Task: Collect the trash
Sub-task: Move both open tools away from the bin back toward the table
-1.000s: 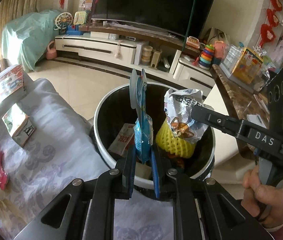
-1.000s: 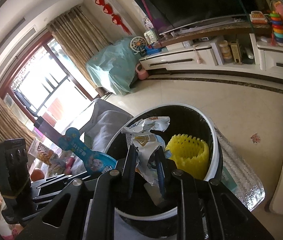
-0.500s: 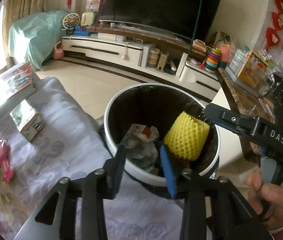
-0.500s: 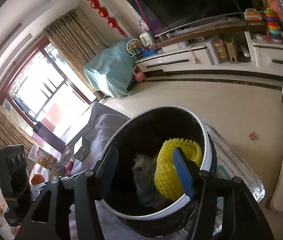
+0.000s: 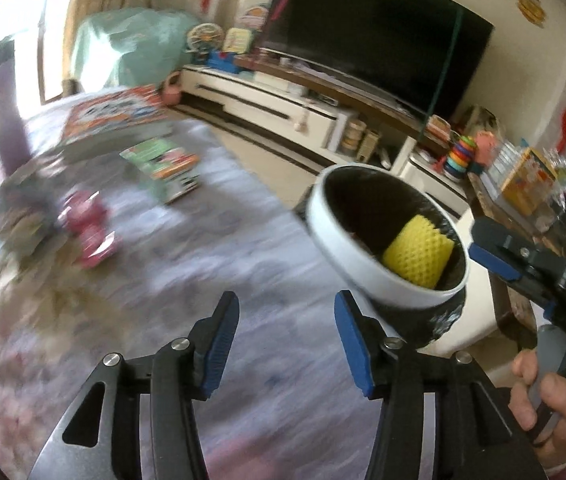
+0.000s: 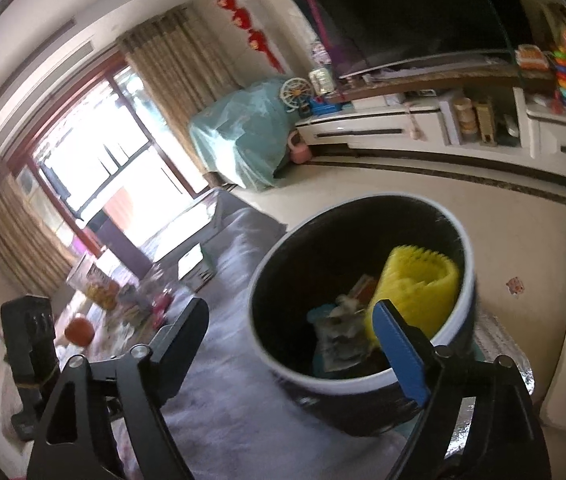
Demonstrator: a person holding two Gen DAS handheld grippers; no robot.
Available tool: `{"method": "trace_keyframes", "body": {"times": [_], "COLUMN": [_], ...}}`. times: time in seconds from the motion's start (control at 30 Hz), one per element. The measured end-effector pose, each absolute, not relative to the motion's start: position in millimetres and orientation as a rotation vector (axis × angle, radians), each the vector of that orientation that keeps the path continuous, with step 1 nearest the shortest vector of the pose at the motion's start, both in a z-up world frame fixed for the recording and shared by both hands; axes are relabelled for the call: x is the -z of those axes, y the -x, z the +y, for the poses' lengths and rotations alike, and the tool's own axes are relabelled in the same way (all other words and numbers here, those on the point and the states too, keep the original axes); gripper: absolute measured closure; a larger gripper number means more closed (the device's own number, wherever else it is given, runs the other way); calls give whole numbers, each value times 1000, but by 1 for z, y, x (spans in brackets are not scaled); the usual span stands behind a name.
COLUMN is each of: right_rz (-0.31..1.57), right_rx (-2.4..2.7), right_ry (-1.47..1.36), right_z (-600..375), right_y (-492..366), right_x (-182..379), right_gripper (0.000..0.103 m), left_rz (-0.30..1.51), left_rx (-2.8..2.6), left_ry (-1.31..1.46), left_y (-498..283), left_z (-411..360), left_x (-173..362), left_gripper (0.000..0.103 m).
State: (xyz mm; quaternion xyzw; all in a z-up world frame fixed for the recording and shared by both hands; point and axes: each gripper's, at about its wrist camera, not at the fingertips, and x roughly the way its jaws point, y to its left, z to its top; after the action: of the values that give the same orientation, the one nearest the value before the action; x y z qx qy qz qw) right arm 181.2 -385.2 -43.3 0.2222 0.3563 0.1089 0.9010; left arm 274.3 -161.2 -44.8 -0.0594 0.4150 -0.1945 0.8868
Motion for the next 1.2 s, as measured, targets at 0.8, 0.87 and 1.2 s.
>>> {"method": "trace_keyframes", "body": {"times": [0.8,0.87,1.2], "right_rz": [843,854,866], "right_rx": [-428,-442,-474], "right_ry": [-392,-378,-346], "right_z": [-265,-255,-230], "right_y": [-182,-186,-200], "right_x": [67,69,76], "right_gripper": [13,13,13], "left_rz": [869,871,873], "left_rx": [149,149,156], "left_ry": [263,257,203], "left_y": [-234,-238,-290], "left_z": [-7,-1,9], "left_x": [47,46,48], "left_gripper": [46,44,36]}}
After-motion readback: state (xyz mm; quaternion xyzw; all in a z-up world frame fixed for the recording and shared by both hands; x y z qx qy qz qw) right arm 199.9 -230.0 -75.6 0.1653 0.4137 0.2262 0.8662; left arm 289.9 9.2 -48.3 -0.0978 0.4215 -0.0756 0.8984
